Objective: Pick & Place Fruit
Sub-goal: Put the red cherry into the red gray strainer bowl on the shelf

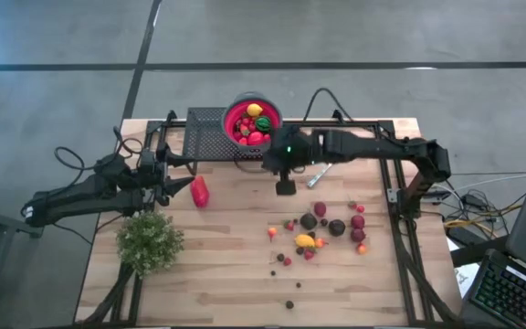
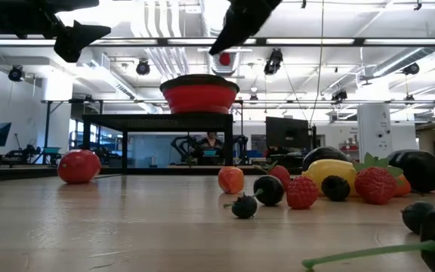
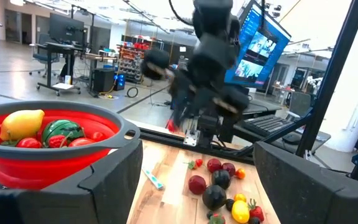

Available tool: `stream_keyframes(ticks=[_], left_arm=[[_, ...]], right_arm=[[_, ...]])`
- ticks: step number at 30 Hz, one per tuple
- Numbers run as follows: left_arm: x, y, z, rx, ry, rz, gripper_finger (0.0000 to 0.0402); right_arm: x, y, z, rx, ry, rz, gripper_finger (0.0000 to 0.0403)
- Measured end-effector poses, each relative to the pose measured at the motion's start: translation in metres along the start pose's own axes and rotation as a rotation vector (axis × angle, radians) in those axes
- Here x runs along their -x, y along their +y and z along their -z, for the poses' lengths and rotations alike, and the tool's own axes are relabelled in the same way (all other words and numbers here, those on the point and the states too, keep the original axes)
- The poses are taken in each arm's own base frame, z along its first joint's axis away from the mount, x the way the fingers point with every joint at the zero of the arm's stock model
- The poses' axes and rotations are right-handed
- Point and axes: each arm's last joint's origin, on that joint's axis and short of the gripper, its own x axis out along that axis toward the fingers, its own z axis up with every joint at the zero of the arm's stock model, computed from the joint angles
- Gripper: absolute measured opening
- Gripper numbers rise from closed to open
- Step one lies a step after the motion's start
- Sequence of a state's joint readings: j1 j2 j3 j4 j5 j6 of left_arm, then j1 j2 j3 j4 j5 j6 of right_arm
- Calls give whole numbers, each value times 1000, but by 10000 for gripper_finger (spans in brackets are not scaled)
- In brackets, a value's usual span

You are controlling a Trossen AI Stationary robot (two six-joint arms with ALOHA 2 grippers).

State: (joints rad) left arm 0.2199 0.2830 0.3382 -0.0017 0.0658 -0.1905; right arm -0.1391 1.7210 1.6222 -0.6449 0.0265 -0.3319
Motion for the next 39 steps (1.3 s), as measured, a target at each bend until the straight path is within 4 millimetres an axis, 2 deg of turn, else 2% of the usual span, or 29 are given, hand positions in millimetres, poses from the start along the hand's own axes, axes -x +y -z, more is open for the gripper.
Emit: stream_keyframes(ticks=[8, 14, 19, 26, 39], left_arm=[[0, 0, 0, 0, 0, 0, 312], [0, 0, 0, 0, 0, 0, 312], [0, 0, 0, 0, 0, 0, 312], [0, 0, 0, 0, 0, 0, 312], [0, 0, 0, 0, 0, 0, 312]], right_arm=[[20, -55, -7, -58, -89, 140, 8], [14, -91, 14, -160, -118, 235, 8], [7, -110, 33, -220, -121, 283, 8], [7, -120, 42, -282, -139, 241, 8], [4, -119, 45, -287, -138, 226, 16]])
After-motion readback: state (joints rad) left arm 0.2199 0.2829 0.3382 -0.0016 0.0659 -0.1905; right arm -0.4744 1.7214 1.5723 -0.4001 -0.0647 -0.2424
